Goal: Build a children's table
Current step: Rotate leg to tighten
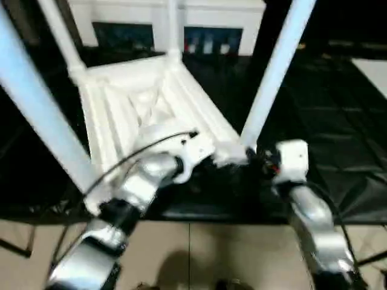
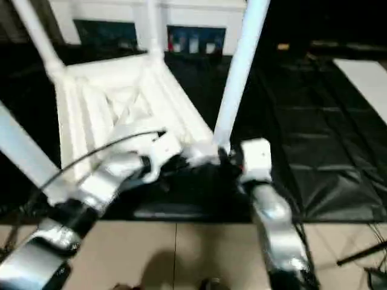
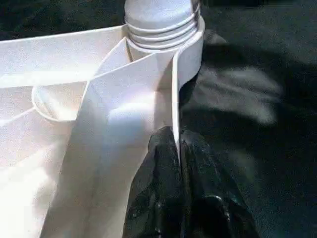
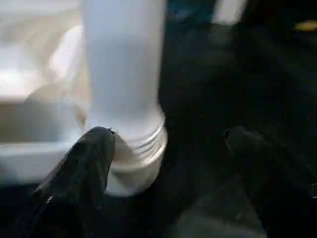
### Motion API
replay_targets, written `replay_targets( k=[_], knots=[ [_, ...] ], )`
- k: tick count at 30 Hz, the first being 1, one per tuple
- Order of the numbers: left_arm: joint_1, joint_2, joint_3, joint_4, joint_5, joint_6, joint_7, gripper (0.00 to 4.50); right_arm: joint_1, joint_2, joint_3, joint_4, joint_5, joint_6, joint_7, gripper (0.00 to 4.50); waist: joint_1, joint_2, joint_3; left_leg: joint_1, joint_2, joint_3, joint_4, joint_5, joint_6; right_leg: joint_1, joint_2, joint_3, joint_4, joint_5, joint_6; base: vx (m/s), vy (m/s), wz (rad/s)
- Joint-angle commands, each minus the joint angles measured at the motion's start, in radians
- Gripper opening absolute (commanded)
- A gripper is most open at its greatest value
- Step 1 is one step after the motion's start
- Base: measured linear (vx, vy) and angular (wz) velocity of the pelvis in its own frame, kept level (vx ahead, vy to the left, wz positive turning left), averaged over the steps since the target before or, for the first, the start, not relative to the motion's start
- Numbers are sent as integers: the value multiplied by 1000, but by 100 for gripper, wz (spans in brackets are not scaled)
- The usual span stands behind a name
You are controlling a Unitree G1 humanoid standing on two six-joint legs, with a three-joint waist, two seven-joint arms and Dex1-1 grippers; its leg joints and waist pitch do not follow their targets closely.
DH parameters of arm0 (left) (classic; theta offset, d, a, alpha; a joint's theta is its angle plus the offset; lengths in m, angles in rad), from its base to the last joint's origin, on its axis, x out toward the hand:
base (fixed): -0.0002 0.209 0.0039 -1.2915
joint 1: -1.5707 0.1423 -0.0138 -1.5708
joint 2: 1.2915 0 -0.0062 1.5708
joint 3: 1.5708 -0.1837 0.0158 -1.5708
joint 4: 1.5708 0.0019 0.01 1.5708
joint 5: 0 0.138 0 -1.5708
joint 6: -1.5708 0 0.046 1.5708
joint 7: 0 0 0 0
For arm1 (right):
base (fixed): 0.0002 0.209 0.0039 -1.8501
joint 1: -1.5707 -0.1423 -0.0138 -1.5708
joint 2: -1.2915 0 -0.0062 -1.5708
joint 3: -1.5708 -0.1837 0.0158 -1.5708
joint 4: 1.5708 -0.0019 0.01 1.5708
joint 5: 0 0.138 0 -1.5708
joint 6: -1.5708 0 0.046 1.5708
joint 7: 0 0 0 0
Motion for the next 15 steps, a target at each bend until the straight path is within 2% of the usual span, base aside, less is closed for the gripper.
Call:
replay_targets(
  k=[1,3,6,8,11,15],
  knots=[
    [25,35,-39,-98,-52,0,-139,0,25,-69,12,-64,78,69,141,391,5,-8,-62,19,59,-27,-78,-163,110,53,-53,29,-53,-166,-230,0,0,0],
    [41,66,-53,-135,-66,5,-207,0,42,-122,37,-80,123,89,240,391,4,-4,-62,23,59,-23,-76,-161,114,49,-51,29,-50,-127,-255,0,0,0],
    [60,109,-78,-184,-82,0,-308,0,61,-186,64,-98,164,102,372,391,8,-5,-60,23,63,-23,-75,-161,109,53,-56,32,-48,-120,-265,0,0,0],
    [62,118,-83,-193,-78,13,-327,0,56,-214,84,-87,146,90,420,391,14,-6,-59,25,62,-21,-74,-155,105,52,-56,32,-46,-110,-271,0,0,0],
    [59,121,-85,-195,-73,18,-328,0,38,-219,85,-76,133,85,440,391,24,-10,-56,30,62,-17,-75,-186,87,45,-56,34,-54,-175,-260,0,0,0],
    [52,133,-92,-202,-66,28,-328,0,-10,-237,89,-51,142,100,454,391,22,-9,-55,31,62,-20,-80,-213,54,44,-55,35,-58,-244,-227,0,0,0]
  ],
)
